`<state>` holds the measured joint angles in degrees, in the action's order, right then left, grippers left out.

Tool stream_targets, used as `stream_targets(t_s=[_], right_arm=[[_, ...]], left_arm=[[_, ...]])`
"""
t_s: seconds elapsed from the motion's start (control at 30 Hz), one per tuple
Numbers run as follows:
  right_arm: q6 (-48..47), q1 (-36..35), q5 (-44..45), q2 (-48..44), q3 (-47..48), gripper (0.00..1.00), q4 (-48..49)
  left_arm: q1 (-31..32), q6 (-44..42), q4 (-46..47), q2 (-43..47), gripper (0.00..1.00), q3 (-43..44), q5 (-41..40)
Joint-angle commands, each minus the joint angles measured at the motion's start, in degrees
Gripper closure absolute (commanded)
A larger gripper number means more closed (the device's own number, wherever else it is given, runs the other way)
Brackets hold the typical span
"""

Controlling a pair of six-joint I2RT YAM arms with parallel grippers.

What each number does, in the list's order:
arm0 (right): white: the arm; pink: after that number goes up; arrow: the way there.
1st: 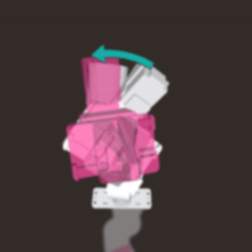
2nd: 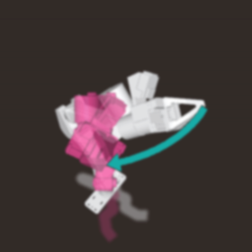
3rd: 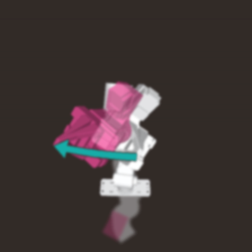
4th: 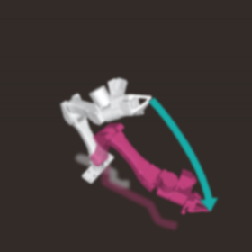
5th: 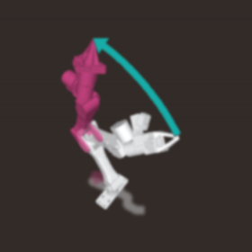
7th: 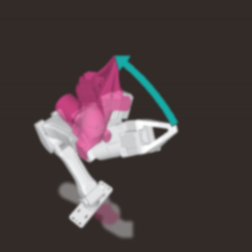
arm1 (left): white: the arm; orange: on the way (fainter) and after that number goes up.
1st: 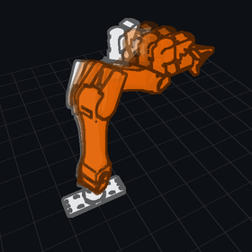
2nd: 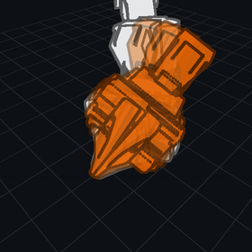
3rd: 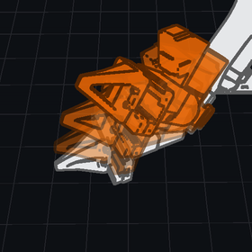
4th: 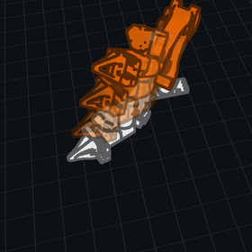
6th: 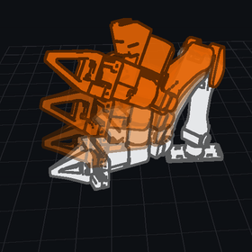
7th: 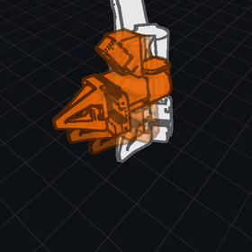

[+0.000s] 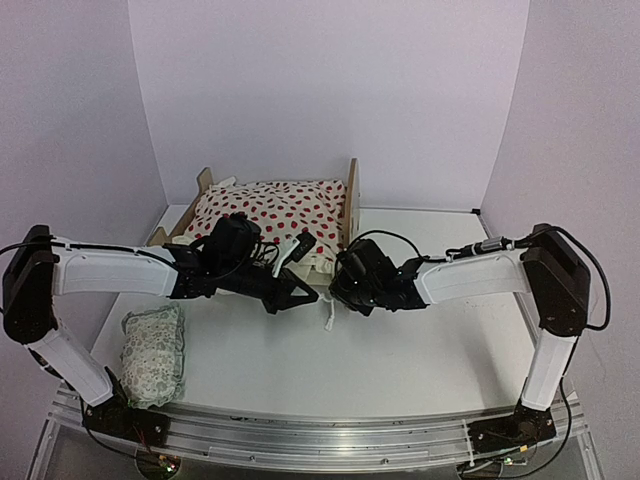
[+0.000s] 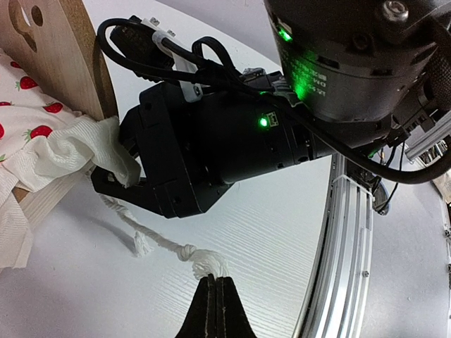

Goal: Set up the pet bed
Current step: Tie the right ropes of the mattress at the bed frame base.

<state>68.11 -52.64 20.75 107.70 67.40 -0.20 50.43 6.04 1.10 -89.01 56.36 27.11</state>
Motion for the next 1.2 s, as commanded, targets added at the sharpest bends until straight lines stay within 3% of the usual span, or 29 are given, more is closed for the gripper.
stream_targets(t_s=[0.0,0.1,0.4,1.0,1.17], right_arm=[[-1.1,0.3,1.1,1.1,1.6,0.89,5.0],[-1.4,0.3,1.2,0.7,1.1,1.0,5.6],[-3.3,0.3,0.0,-4.5,-4.6,1.0,6.9],[-4.7,0.4,-4.2,-7.2,-7.3,1.0,7.8],[-4.9,0.4,-4.8,-7.8,-7.4,1.0,7.8]], left_arm=[[-0.3,0.6,1.9,2.7,1.0,-0.5,1.3],[-0.2,1.0,2.4,2.7,1.0,-0.5,1.6],[-1.1,1.9,4.6,0.7,1.0,0.7,-3.2],[-3.0,5.6,15.9,-16.4,1.0,7.9,-0.1],[-3.0,6.3,16.5,-19.3,1.0,11.1,-2.3]])
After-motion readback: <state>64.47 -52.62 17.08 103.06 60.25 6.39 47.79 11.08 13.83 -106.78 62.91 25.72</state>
